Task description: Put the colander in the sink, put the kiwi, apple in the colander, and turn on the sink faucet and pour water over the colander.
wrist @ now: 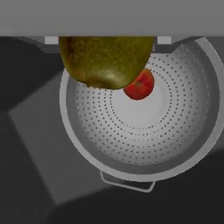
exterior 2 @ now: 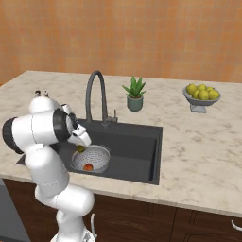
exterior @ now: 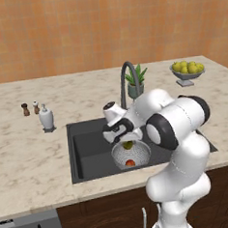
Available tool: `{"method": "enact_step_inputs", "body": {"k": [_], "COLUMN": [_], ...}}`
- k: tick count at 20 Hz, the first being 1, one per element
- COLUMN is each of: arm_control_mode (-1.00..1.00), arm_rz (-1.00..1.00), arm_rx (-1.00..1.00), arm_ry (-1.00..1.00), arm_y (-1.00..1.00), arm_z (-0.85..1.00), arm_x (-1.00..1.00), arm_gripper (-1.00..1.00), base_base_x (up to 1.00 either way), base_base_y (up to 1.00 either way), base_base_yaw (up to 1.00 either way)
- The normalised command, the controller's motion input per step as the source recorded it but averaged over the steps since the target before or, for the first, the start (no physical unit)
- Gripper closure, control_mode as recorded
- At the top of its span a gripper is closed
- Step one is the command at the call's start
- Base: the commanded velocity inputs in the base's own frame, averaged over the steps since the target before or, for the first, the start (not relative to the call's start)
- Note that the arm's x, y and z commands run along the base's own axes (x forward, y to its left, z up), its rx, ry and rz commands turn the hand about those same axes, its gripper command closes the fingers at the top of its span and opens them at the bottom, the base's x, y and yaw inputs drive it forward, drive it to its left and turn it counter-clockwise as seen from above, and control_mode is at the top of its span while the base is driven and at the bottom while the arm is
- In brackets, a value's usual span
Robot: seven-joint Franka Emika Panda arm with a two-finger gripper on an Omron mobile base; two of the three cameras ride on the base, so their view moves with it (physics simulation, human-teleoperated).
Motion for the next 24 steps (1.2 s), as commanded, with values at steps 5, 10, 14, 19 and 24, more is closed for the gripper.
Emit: {"method": "enact_step_inputs", "body": {"k": [5,10,14,19,24], "arm_control_mode": [-1.0,-1.0,-1.0,-1.0,-1.0], "arm_rz": [0.0,-0.01,-0.05,-0.05,-0.03], "arm_rx": [-0.03,-0.13,-0.15,-0.05,0.0], "arm_ry": [0.18,0.1,0.0,0.0,-0.03], "arm_y": [0.0,0.0,0.0,0.0,-0.02], "arm_z": [-0.45,-0.39,-0.27,-0.23,-0.16], "arm_x": [0.3,0.01,-0.01,-0.01,-0.06], "arm_gripper": [1.0,1.0,1.0,1.0,1.0], "base_base_x": [0.0,0.0,0.0,0.0,0.0], "base_base_y": [0.0,0.0,0.0,0.0,0.0], "base_base_yaw": [0.0,0.0,0.0,0.0,0.0]}}
